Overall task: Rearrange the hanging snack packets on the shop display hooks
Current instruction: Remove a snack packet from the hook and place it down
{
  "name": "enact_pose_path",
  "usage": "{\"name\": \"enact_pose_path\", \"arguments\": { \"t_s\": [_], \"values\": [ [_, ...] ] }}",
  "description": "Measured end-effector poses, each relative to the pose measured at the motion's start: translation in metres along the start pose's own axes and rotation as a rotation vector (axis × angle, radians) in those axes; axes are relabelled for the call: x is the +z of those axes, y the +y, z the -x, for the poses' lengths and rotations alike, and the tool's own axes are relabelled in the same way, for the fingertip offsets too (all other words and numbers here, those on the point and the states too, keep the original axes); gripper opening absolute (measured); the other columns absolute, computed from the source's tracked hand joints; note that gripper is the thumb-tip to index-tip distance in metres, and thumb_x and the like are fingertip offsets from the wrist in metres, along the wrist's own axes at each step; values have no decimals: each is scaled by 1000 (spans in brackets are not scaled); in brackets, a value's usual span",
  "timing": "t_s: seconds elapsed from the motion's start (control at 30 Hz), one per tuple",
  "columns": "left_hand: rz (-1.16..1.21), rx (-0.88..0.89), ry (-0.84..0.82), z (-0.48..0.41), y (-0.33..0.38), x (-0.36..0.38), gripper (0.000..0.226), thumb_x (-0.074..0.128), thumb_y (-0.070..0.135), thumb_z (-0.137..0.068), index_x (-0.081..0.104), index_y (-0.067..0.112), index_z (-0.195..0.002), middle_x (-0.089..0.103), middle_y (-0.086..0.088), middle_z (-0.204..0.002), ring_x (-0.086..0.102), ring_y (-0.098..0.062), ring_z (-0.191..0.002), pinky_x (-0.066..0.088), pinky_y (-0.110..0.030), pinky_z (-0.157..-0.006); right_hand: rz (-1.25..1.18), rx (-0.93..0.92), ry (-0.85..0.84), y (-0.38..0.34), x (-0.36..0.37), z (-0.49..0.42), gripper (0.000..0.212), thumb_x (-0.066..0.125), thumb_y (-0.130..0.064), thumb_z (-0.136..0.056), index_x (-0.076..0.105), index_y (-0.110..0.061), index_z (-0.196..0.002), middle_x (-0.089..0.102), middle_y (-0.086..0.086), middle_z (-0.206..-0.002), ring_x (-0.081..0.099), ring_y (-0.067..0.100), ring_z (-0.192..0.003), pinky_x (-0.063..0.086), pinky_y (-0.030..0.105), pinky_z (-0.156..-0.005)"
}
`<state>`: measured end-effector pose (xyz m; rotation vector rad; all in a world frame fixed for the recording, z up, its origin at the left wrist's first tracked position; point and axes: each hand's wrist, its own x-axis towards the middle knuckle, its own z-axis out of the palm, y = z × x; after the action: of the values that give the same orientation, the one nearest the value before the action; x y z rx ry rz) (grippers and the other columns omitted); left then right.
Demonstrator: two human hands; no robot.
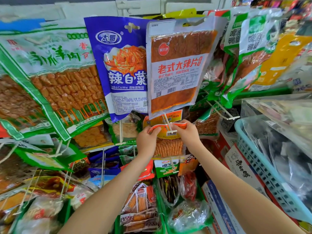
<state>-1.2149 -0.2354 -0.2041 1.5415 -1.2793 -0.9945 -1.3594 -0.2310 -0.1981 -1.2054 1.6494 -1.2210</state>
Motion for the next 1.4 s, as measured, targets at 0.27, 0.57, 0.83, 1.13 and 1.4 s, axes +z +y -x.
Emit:
{"name": "enact_pose_path", "arguments": {
  "t_s": [0.27, 0.57, 0.83, 1.13, 1.4],
  "values": [
    [-160, -18, 154, -21, -12, 11, 41, 63, 45, -84, 55, 13, -109, 61, -3, -106, 59, -21, -97, 49, -33, -77, 48, 53, 128, -2, 10, -14, 26, 69, -38, -80, 58, -16, -90, 60, -7, -76, 56, 6, -67, 41, 19, -55],
    [-324, -196, 102, 14, -57, 5, 18, 58, 21, -90, 45, 9, -91, 50, -12, -93, 49, -22, -77, 34, -28, -63, 90, 187, 71, 54, 23, 8, 36, 62, -20, -88, 45, -6, -117, 51, 4, -104, 50, 17, -87, 39, 28, -70],
    [-438, -248, -251, 49, -107, -20, 23, 50, 22, -96, 58, 9, -114, 61, -1, -112, 57, -16, -105, 39, -19, -81, 306, 306, -244, 124, 44, 49, 25, 52, -20, -94, 54, -3, -111, 60, 8, -100, 51, 17, -83, 36, 25, -67],
    [-450, -265, -345, 59, -173, -9, 26, 48, 18, -97, 55, 12, -121, 59, -3, -125, 58, -12, -99, 39, -8, -65, 401, 449, -212, 184, 46, 74, 28, 51, -11, -89, 46, -15, -117, 62, 8, -94, 57, 24, -79, 47, 36, -67],
    [-434, -153, -450, 52, -205, 20, 29, 48, 14, -96, 53, 12, -124, 59, -6, -124, 59, -16, -107, 44, -18, -78, 439, 471, -88, 216, 26, 82, 25, 48, -18, -94, 44, -12, -117, 58, 8, -99, 58, 25, -82, 48, 35, -66]
  ]
}}
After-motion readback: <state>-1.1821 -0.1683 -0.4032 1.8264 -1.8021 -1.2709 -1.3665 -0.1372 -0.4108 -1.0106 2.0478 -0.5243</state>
